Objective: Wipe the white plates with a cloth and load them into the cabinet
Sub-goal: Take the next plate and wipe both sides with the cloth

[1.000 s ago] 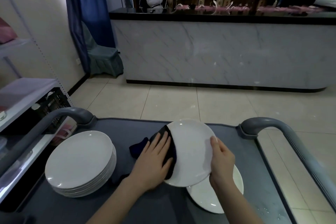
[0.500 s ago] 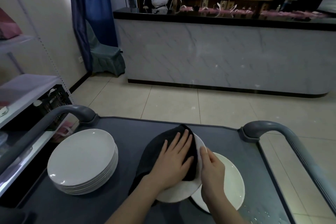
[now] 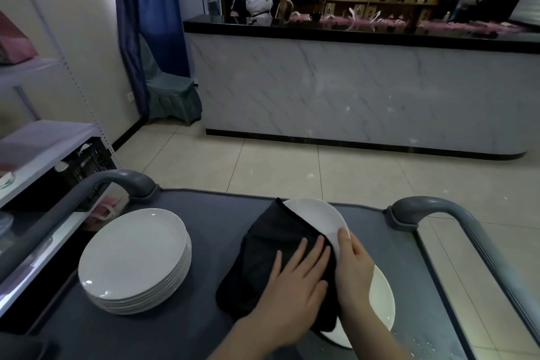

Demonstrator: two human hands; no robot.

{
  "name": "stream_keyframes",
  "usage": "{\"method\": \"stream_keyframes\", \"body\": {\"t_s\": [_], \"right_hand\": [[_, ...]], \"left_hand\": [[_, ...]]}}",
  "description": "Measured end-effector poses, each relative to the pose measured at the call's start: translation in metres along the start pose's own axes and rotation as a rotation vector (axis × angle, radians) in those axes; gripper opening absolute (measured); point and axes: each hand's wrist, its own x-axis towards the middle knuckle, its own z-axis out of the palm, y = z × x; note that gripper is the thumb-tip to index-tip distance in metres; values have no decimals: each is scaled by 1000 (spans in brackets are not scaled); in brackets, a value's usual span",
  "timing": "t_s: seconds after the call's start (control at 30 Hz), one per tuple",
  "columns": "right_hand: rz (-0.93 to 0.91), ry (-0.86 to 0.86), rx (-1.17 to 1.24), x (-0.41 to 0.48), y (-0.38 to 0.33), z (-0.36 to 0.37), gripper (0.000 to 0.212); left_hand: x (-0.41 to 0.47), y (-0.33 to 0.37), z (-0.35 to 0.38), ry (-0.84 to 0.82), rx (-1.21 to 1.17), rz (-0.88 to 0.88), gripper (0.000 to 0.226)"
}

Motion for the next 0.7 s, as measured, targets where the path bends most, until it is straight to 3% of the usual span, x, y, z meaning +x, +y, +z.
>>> {"method": "stream_keyframes", "body": {"t_s": [0.17,0.43,0.7], "right_hand": [[75,-112,18,-16,7,1,32],[9,-63,63,-2,-12,-10,27],[33,28,71,7,-6,0,28]], "left_hand": [[29,-20,-17,-7,39,-57,58],[8,-57,-17,120,65,-226,62],[-10,-12,1,33,-33,-54,53]]}}
